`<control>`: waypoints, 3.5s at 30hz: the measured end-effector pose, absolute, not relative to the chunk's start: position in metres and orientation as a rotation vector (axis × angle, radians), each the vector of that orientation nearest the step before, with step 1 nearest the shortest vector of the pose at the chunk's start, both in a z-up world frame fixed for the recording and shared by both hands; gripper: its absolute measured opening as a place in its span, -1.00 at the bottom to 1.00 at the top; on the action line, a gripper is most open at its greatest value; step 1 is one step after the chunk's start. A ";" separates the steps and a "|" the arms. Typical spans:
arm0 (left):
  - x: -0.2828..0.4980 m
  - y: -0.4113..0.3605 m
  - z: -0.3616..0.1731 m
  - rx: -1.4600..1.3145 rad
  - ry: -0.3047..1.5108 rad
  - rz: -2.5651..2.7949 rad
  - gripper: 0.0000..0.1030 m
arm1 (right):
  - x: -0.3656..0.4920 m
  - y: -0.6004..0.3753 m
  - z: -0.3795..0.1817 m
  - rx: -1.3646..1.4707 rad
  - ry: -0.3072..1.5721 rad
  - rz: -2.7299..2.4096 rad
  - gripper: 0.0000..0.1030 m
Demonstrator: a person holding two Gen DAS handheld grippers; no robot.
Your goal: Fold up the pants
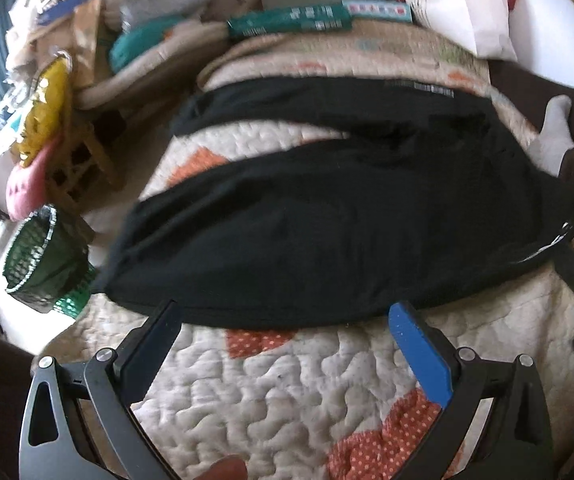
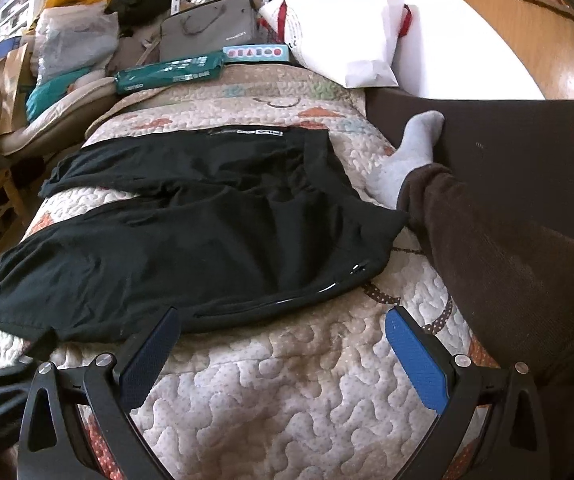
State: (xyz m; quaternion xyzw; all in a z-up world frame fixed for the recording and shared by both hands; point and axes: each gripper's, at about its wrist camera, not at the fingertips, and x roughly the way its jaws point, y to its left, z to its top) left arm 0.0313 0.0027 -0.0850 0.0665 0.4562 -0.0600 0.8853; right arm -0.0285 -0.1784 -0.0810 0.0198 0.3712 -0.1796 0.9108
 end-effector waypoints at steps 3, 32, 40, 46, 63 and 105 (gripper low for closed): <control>0.041 0.007 -0.085 0.098 0.953 -0.141 1.00 | -0.025 -0.180 -0.086 0.038 0.784 -0.389 1.00; 0.181 0.004 -0.107 0.053 1.013 -0.149 1.00 | 0.120 -0.184 -0.088 -0.068 0.858 -0.275 1.00; 0.179 -0.001 -0.118 0.091 1.021 -0.134 1.00 | 0.120 -0.191 -0.098 -0.013 0.877 -0.274 1.00; 0.177 0.000 -0.120 0.080 1.014 -0.129 1.00 | 0.120 -0.194 -0.102 0.009 0.889 -0.276 1.00; 0.163 0.003 -0.124 0.066 0.918 -0.122 1.00 | 0.115 -0.190 -0.104 0.012 0.879 -0.268 1.00; 0.162 0.003 -0.125 0.056 0.909 -0.127 1.00 | 0.142 -0.167 -0.072 -0.226 0.849 -0.476 1.00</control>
